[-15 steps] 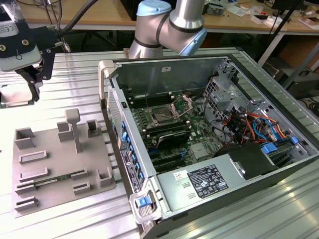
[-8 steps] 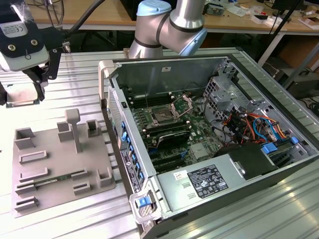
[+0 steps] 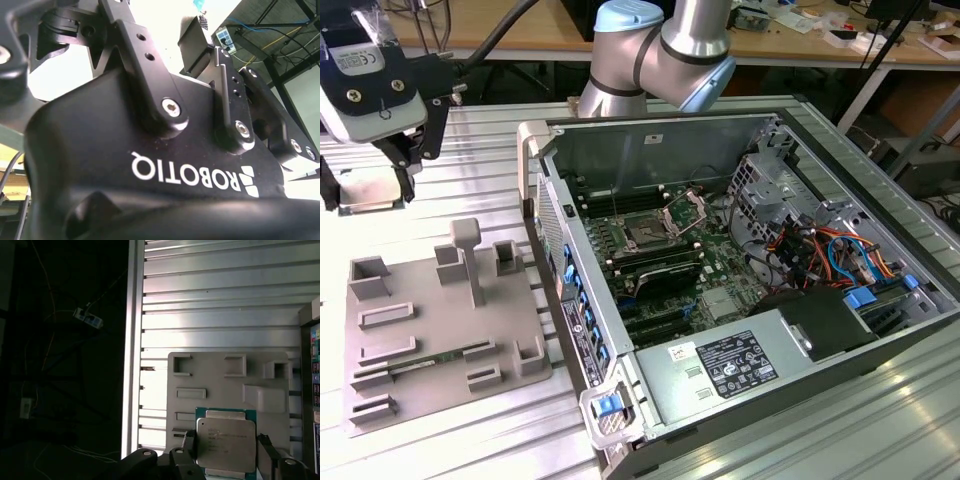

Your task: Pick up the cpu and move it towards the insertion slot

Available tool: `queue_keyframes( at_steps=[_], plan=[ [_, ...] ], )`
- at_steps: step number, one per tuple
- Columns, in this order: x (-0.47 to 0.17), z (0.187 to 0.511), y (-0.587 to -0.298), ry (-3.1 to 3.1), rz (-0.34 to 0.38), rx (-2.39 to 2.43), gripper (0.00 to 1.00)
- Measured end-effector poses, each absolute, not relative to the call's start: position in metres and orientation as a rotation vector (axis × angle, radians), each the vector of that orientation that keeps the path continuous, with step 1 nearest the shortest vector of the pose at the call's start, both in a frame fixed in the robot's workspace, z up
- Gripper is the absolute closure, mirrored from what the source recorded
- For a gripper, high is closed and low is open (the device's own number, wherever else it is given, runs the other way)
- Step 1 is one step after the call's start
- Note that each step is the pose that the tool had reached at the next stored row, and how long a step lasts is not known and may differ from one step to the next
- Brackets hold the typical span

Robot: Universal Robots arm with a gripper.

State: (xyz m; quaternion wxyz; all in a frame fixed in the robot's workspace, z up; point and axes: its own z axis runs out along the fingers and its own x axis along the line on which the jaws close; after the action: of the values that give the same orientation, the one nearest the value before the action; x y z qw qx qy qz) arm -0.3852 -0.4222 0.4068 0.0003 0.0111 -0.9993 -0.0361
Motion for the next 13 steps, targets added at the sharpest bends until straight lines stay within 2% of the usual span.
queue_keyframes(
  at_steps=[13],
  plan=[
    [-0.3772, 0.4066, -0.4222, -3.139, -0.113, 0.035, 0.45]
  ],
)
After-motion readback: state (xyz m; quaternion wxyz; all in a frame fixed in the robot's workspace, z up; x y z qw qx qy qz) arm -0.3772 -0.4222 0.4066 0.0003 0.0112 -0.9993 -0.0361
